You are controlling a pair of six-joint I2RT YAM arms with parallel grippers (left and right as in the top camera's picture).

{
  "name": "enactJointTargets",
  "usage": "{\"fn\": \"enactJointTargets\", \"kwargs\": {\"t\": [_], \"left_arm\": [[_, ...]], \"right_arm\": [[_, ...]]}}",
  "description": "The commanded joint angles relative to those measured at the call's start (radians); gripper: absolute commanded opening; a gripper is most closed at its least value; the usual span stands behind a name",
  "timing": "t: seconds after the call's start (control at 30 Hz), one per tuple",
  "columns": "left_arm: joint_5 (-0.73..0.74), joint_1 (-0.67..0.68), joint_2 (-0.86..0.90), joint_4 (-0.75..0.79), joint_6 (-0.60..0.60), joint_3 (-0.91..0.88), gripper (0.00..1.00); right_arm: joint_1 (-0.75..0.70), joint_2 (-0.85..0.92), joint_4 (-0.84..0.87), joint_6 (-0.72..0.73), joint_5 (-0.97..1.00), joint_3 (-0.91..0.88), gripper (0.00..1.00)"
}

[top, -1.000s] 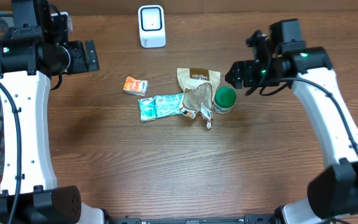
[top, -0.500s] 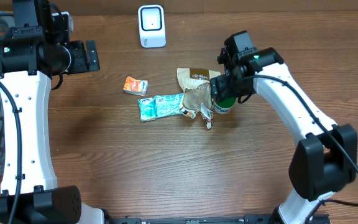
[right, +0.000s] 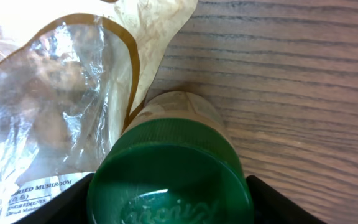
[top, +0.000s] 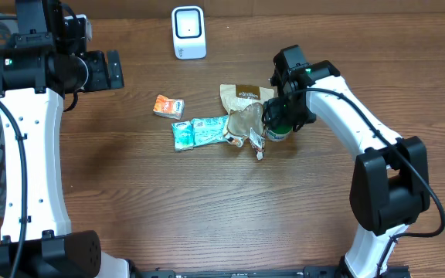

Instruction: Scan the item barcode

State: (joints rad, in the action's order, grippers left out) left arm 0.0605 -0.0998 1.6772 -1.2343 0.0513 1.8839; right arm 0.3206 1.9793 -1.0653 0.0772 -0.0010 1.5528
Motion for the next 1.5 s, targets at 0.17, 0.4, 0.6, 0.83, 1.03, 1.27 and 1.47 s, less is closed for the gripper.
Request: {"fn": "enactJointTargets", "kwargs": {"t": [0.17,0.4,0.6,0.83,1.03,1.27,1.47], "left_arm": [[0.007,0.000,-0.015,0.000,-0.014,0.023,1.00],[0.007,0.000,-0.015,0.001,-0.014,0.023,1.00],[0.007,0.000,-0.015,0.001,-0.014,0.023,1.00],[0.007,0.000,-0.015,0.000,-0.014,0.023,1.00],[0.007,0.001,-0.015,0.001,-0.015,0.023,1.00],[0.007,0.001,-0.015,0.000,-0.015,0.023,0.99],[0.008,0.002,-0.015,0.000,-0.014,0.023,1.00]], "right_arm": [[-0.009,0.029,-0.005,0.139,0.056,0.019,0.50],[-0.082,0.029,-0.136,0.428,0.116,0.067,0.36],[-0.151,0.020,-0.174,0.687,-0.024,0.079,0.39],[-0.157,0.020,-0.154,0.859,-0.030,0.077,0.48],[-0.157,0.020,-0.149,0.608,-0.036,0.078,0.80],[-0.158,-0.003,-0.232,0.435,-0.046,0.148,0.98],[-0.157,-0.007,-0.203,0.027,-0.113,0.200,0.98]]}}
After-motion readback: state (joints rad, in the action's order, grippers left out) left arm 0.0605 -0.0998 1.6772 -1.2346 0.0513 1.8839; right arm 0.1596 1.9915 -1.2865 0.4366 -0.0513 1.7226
